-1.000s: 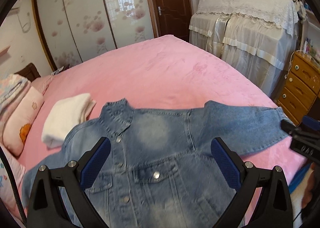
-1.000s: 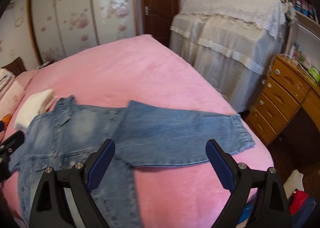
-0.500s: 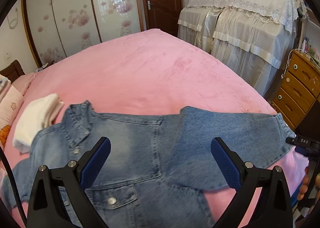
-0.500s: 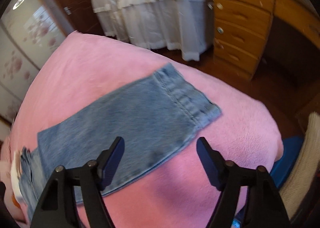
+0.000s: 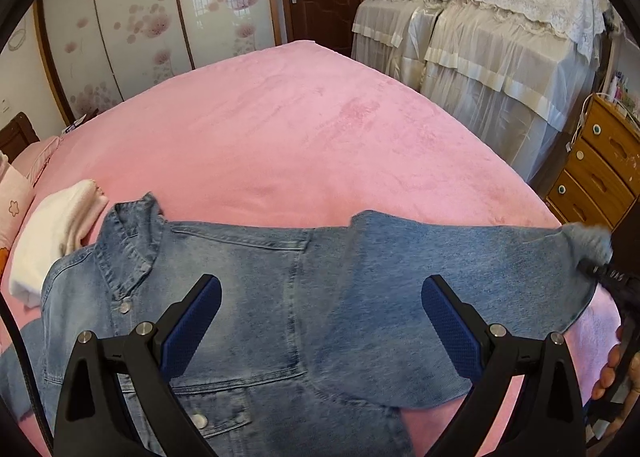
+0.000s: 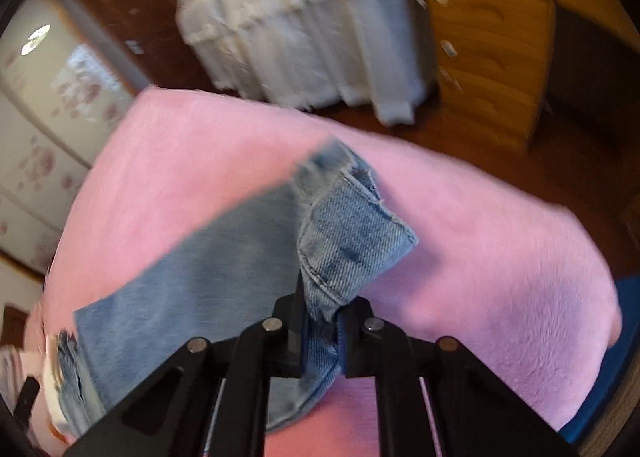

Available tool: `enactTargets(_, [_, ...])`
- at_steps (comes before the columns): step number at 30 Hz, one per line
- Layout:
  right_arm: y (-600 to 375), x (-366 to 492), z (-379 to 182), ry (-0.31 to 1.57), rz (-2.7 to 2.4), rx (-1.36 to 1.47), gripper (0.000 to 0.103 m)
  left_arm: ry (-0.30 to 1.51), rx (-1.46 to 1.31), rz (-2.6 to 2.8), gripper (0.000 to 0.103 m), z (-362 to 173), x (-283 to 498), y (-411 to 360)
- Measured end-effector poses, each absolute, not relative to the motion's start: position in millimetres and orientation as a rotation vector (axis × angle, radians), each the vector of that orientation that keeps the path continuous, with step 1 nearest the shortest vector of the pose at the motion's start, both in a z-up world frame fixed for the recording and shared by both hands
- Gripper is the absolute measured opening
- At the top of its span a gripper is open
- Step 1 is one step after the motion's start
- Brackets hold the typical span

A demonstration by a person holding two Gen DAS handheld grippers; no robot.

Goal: Fold large clothes
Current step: 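Lift the sleeve with the right tool and fold it across the jacket body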

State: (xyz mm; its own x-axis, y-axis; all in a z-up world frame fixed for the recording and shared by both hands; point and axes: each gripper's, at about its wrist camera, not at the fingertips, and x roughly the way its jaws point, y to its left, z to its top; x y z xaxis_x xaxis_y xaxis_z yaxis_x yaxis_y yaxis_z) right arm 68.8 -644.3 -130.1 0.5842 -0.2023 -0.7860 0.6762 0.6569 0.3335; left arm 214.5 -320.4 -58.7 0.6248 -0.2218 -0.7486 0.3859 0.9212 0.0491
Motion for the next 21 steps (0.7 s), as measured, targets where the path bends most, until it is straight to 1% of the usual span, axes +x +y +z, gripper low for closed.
enactTargets(2, [-609,81,-100,0.734,-0.471,0.574,0.008,0.823,0.201,-0.343,0.100,-54,214,-302])
enactTargets(6, [-519,109,-54,0.661,-0.270,0.377,0.008,0.822,0.118,-0.292,0.100,-44,218,-242])
enactTargets(8, [-467,122,-41,0.651,-0.155,0.281,0.008,0.833,0.066,-0.271,0.100,-44,221,-212])
enactTargets(10, [-409,134,-41,0.661,-0.054,0.161,0.008,0.854,0.005,-0.259,0.100,-50,224,-177])
enactTargets(13, [-336,150,-70,0.725,0.038,-0.005,0.008,0.916,-0.040,-0.247,0.100,-72,228,-144])
enactTargets(16, [-285,162,-126,0.872,0.068,-0.138,0.012,1.007,-0.057,-0.258,0.100,-104,229,-125])
enactTargets(17, [-275,163,-142,0.915,0.068,-0.167,0.016,1.038,-0.065,-0.273,0.100,-115,230,-122])
enactTargets(18, [-267,163,-163,0.974,0.068,-0.197,0.023,1.073,-0.075,-0.290,0.100,-126,230,-120])
enactTargets(19, [-265,160,-173,1.000,0.062,-0.209,0.026,1.097,-0.088,-0.308,0.100,-134,231,-118])
enactTargets(21, [-270,146,-181,0.996,0.041,-0.221,0.035,1.133,-0.122,-0.354,0.100,-148,229,-119])
